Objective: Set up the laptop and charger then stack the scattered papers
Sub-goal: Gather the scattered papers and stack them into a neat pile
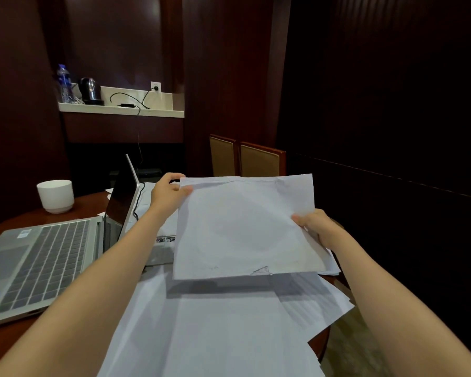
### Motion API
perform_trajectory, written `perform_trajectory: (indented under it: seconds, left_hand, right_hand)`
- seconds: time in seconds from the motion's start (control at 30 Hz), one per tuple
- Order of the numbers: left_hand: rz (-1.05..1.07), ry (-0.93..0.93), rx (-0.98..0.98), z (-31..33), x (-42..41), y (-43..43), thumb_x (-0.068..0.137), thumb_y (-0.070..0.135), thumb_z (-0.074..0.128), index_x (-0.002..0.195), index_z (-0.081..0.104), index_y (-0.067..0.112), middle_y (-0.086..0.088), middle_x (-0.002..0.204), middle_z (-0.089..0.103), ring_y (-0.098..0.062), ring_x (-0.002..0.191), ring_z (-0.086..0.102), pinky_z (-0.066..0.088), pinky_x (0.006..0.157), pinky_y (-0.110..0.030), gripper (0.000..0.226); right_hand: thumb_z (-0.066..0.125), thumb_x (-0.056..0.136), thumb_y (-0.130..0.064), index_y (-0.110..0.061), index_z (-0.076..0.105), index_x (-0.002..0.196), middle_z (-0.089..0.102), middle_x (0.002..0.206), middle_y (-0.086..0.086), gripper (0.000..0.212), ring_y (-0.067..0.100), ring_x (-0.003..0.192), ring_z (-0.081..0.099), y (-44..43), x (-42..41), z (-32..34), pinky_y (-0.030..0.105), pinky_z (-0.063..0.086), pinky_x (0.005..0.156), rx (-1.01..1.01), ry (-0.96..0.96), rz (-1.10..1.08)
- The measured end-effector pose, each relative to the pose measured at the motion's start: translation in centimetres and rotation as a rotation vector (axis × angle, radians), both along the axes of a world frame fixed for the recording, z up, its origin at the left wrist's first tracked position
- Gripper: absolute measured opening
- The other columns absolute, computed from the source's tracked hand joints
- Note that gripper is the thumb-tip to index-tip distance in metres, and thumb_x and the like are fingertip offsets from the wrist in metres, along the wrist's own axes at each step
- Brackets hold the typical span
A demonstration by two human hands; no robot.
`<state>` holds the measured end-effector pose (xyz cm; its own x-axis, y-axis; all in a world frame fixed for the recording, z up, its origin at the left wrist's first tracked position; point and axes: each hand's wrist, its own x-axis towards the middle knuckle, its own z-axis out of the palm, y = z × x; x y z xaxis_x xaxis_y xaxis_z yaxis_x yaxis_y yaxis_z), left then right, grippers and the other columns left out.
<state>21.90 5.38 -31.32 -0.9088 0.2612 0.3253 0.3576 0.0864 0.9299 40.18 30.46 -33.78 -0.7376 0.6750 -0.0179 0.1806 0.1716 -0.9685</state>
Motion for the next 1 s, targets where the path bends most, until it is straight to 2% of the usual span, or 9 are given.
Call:
perform_trajectory:
  seconds: [0.07,0.13,0.3,0.37,0.47,0.57,0.77,0.9,1.0]
  left_hand:
    - [0.014,0.014,-0.052,-0.4,-0.2,-0.3,0.087,0.016,0.063,0.111,0.055,0.019,-0.013,0.098,0.061,-0.026,0.090,0.060,0.050,0.076,-0.034,0.027]
    - [-0.011,0.048,-0.152,-0.6,-0.1,-0.6,0.086,0.017,0.064,0.106,0.058,0.019,-0.009,0.090,0.060,-0.021,0.084,0.058,0.047,0.070,-0.026,0.021]
    - [-0.199,0.249,-0.692,-0.6,0.9,-1.0,0.086,0.021,0.065,0.102,0.067,0.016,-0.003,0.089,0.061,-0.015,0.089,0.054,0.038,0.076,-0.023,0.017]
    - [-0.248,0.298,-0.792,-0.9,1.2,-0.8,0.088,0.021,0.064,0.100,0.069,0.011,-0.001,0.088,0.060,-0.015,0.087,0.051,0.037,0.074,-0.022,0.017]
    - [-0.257,0.328,-0.777,-0.9,1.9,-0.3,0.092,0.022,0.056,0.100,0.067,0.007,0.000,0.083,0.055,-0.016,0.084,0.046,0.035,0.067,-0.023,0.020]
    - [-0.233,0.341,-0.690,-0.6,2.3,0.2,0.096,0.023,0.050,0.103,0.066,0.007,-0.001,0.092,0.057,-0.016,0.090,0.047,0.032,0.078,-0.023,0.024]
    - [-0.202,0.404,-0.579,0.6,2.6,-0.1,0.097,0.016,0.042,0.070,0.051,0.012,0.000,0.076,0.052,-0.016,0.079,0.045,0.033,0.063,-0.018,0.029]
    - [-0.339,0.276,-0.744,1.3,2.4,-1.6,0.098,0.018,0.043,0.070,0.052,0.015,0.005,0.072,0.052,-0.008,0.070,0.047,0.034,0.076,-0.023,0.029]
    - [-0.398,0.160,-1.017,0.6,2.6,-2.6,0.098,0.025,0.043,0.061,0.046,0.022,0.006,0.068,0.046,-0.013,0.068,0.043,0.034,0.071,-0.025,0.037]
  right_hand:
    - [0.062,0.089,-0.013,0.000,0.052,0.120,0.061,0.103,0.011,0.035,0.031,0.091,0.059,0.1,0.3,-0.2,0.043,0.046,0.093,-0.005,-0.049,0.018]
    - [0.062,0.089,-0.016,-0.003,0.053,0.117,0.061,0.104,0.010,0.033,0.029,0.089,0.060,0.0,0.6,-0.4,0.041,0.047,0.090,0.013,-0.111,0.053]
    - [0.060,0.090,-0.015,-0.007,0.052,0.118,0.062,0.113,0.008,0.030,0.030,0.101,0.059,-0.8,1.0,-1.0,0.041,0.046,0.094,-0.001,-0.186,0.165]
    - [0.059,0.091,-0.015,-0.007,0.054,0.113,0.064,0.105,0.007,0.024,0.029,0.098,0.060,-1.4,1.0,-1.2,0.039,0.048,0.089,-0.028,-0.194,0.198]
    - [0.055,0.093,-0.014,-0.009,0.058,0.099,0.067,0.094,0.005,0.008,0.024,0.086,0.063,-1.9,1.0,-1.3,0.034,0.051,0.078,-0.123,-0.183,0.273]
    - [0.056,0.093,-0.013,-0.009,0.060,0.106,0.068,0.101,0.006,0.015,0.027,0.093,0.064,-2.1,1.0,-1.1,0.040,0.050,0.090,-0.167,-0.152,0.325]
    - [0.056,0.092,-0.015,-0.013,0.060,0.107,0.069,0.098,0.004,0.016,0.023,0.087,0.066,-1.5,1.7,-0.8,0.033,0.052,0.074,-0.264,-0.094,0.385]
    - [0.063,0.085,-0.020,-0.012,0.058,0.115,0.069,0.104,0.008,0.031,0.026,0.092,0.065,-0.5,2.2,-1.0,0.039,0.051,0.084,-0.264,-0.183,0.413]
    - [0.065,0.084,-0.021,-0.011,0.060,0.116,0.068,0.112,0.011,0.034,0.029,0.100,0.065,-0.7,2.5,-1.4,0.042,0.050,0.091,-0.198,-0.305,0.472]
